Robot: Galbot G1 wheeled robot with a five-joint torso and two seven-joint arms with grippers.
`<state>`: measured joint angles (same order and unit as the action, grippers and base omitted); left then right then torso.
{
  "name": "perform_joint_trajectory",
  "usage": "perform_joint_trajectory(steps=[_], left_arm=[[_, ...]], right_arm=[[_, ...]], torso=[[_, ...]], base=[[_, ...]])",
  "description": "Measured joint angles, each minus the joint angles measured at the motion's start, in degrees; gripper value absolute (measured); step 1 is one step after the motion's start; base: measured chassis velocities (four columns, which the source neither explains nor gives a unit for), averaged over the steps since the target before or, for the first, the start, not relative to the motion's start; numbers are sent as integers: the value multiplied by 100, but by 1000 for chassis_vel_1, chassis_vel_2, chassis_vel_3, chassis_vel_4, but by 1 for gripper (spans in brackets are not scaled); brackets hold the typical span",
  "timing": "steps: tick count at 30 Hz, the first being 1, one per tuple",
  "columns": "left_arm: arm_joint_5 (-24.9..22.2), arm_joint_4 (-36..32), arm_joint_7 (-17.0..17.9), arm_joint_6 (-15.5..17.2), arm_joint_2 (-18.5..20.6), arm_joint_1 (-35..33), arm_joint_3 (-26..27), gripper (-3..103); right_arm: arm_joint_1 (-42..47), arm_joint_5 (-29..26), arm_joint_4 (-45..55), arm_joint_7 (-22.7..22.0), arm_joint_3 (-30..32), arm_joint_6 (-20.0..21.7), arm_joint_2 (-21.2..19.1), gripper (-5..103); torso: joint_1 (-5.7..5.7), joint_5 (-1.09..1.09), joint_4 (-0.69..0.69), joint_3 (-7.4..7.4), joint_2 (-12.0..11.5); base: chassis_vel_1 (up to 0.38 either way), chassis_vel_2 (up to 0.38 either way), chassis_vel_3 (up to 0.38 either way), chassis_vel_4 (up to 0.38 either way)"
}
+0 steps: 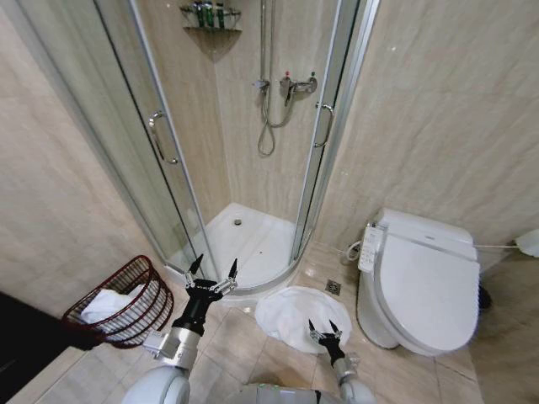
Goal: Discard the used towel into the hamper.
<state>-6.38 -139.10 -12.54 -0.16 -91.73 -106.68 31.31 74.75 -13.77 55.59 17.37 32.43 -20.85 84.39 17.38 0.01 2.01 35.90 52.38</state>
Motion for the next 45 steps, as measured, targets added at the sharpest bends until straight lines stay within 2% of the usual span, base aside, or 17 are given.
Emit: perform_joint_trajectory(steps=[8,15,26,31,37,45], left_arm=[[0,0,0,0,0,0,0,100],[0,0,0,0,0,0,0,100],[0,0,0,0,0,0,0,100],[0,0,0,0,-1,0,0,100],[0,0,0,0,0,0,0,100],[0,0,0,0,-1,0,0,100]], right_arm=[[-526,293,-734,24,156,-68,53,100],[-825,412,-951,29,140,8,162,100],[-1406,947,-1403,-625,78,489,444,100],[-1564,959,-1544,-870,14,749,501,100],[-1739,801,-1730,-918,-27,958,538,100],[-2116,870,-2463,-961,91,865,558,100]], torso=[[-93,0,0,-115,-214],[-166,-2,-1,-209,-377],[-289,-1,-1,-380,-671],[-346,-1,-1,-462,-810],[-411,-1,-1,-541,-953],[-503,-1,0,-665,-1170]], base=[[0,0,0,0],[0,0,0,0],[0,0,0,0],[0,0,0,0],[0,0,0,0],[0,0,0,0]])
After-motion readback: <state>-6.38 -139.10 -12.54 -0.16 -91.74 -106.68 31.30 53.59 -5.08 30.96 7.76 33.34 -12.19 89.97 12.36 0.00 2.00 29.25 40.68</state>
